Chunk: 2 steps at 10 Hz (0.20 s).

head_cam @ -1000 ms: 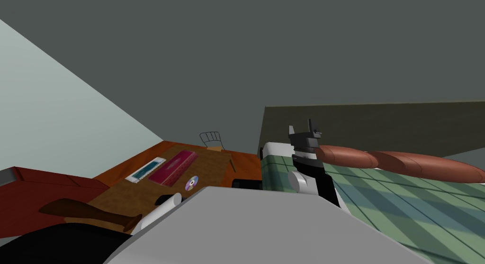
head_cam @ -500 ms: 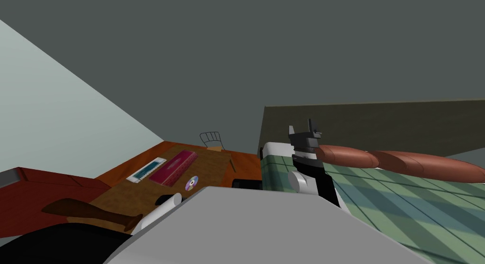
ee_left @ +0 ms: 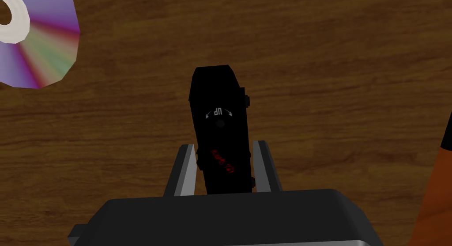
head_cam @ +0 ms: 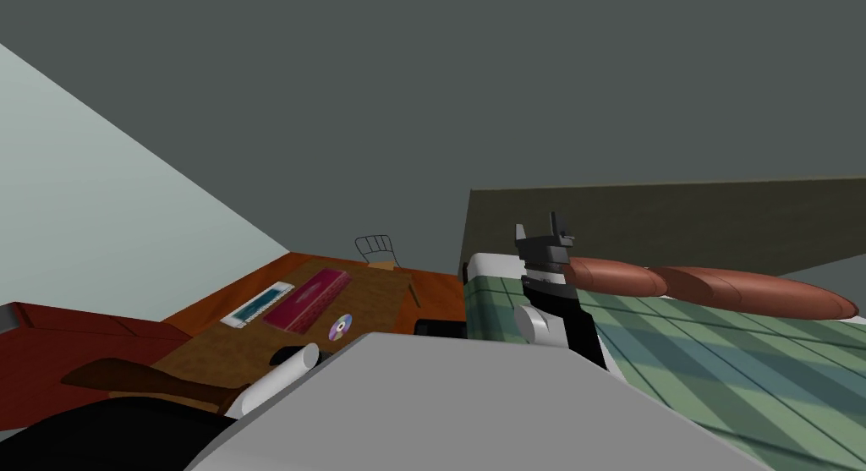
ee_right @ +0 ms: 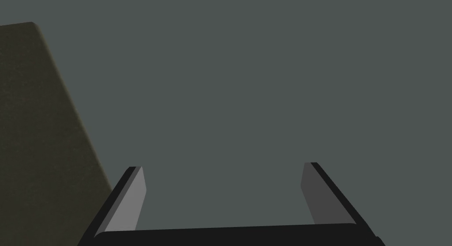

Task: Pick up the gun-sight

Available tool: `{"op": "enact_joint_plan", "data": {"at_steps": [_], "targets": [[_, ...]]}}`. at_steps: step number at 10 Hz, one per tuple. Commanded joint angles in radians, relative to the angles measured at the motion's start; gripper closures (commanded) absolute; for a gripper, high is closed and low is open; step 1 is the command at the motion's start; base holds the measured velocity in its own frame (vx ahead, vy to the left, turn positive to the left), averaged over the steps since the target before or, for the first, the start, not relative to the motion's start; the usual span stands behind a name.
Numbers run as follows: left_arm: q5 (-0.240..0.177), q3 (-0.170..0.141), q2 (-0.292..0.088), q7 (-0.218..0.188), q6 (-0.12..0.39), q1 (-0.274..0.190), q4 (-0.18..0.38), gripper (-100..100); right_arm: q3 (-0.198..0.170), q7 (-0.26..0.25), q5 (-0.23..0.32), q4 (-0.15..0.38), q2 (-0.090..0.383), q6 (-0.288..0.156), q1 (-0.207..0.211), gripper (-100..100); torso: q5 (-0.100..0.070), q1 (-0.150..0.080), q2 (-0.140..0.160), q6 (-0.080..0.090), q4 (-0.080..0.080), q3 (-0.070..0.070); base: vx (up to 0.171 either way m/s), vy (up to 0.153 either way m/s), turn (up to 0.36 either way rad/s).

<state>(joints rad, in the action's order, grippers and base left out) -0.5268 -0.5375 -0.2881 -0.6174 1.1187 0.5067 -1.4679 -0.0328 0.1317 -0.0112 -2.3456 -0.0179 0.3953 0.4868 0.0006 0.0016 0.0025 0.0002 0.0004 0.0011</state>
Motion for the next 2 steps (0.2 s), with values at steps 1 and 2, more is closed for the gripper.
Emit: {"op": "enact_joint_plan", "data": {"at_steps": [1,2], "targets": [[0.0,0.0,0.0,0.0,0.0,0.0,0.0,100,0.0,0.0,0.0,0.0,0.0,0.0,0.0,0,0.0,0.0,0.0,0.0,0.0,0.0,-0.006,-0.014,-0.002],[-0.001,-0.001,-0.001,-0.001,0.003,0.0,-0.002,0,0.0,0.0,0.0,0.0,0.0,0.0,0.0,0,0.0,0.001,0.0,0.0,0.0,0.0,0.0,0.0,0.0]]}}
